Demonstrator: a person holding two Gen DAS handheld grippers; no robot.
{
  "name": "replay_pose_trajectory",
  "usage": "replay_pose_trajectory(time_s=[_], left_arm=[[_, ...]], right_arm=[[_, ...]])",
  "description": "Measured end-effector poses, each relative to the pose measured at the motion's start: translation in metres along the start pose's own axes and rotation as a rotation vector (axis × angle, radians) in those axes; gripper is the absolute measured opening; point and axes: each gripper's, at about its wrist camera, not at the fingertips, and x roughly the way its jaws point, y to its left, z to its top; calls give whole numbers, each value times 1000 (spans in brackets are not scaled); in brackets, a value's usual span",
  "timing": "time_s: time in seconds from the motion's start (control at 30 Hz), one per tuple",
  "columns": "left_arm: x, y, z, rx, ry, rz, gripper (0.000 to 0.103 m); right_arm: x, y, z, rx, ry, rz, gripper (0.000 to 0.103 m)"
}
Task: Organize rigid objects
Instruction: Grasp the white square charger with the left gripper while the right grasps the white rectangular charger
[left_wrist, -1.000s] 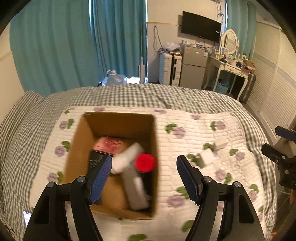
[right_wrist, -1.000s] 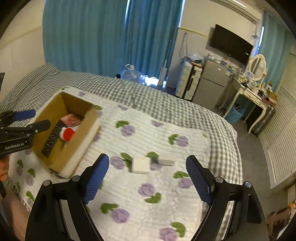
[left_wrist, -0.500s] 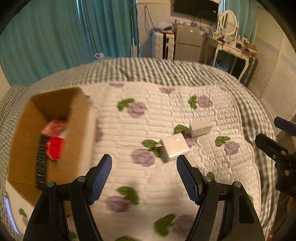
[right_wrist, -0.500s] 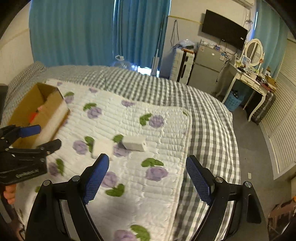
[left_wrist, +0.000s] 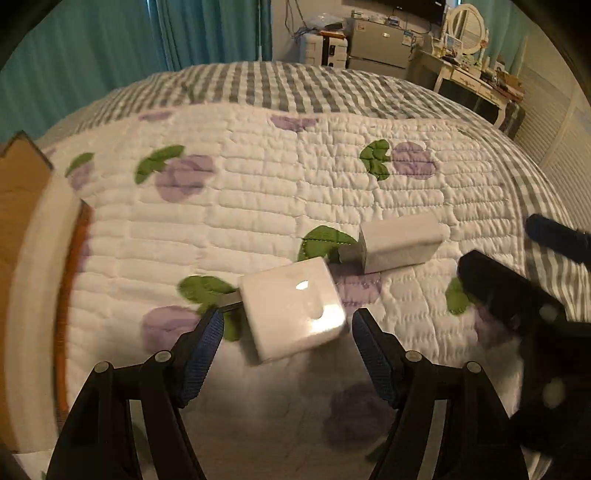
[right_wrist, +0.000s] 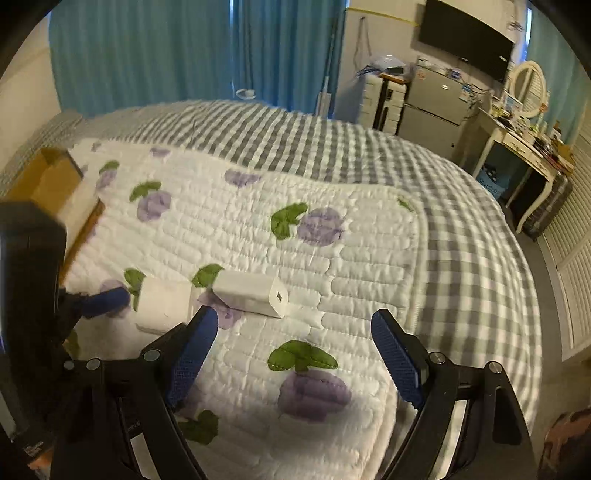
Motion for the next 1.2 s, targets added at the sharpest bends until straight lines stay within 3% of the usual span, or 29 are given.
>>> replay_pose_trajectory(time_s=[0.07,0.13,0.27,0.4,0.67,0.93,1.1,1.13,1.2], left_arm=[[8,-4,-2,3,9,4,73],[12,-5,-4,10,7,22,57],[5,7,-4,-22,-11,-13,56],[-11,21,-2,-5,-72,34,53],[-13,45,2,9,-87,42,53],[-8,64,10,-24,-88,-2,53],[-9,61,10,-23,-92,6,53],[-9,62,10,-25,-91,3,53],[-11,62,10,-36,-87,-4,53]], right_arm=[[9,-2,-1,3,9,-3,85],[18,-4,-3,7,18,7,85],[29,-4,-4,19,21,25,85],[33,-3,-1,56,7,81,85],[42,12,8,80,-7,129,85],[58,16,7,98,15,121,85],[64,19,8,113,10,112,71],[65,20,8,113,11,104,62],[65,22,8,115,12,101,62]])
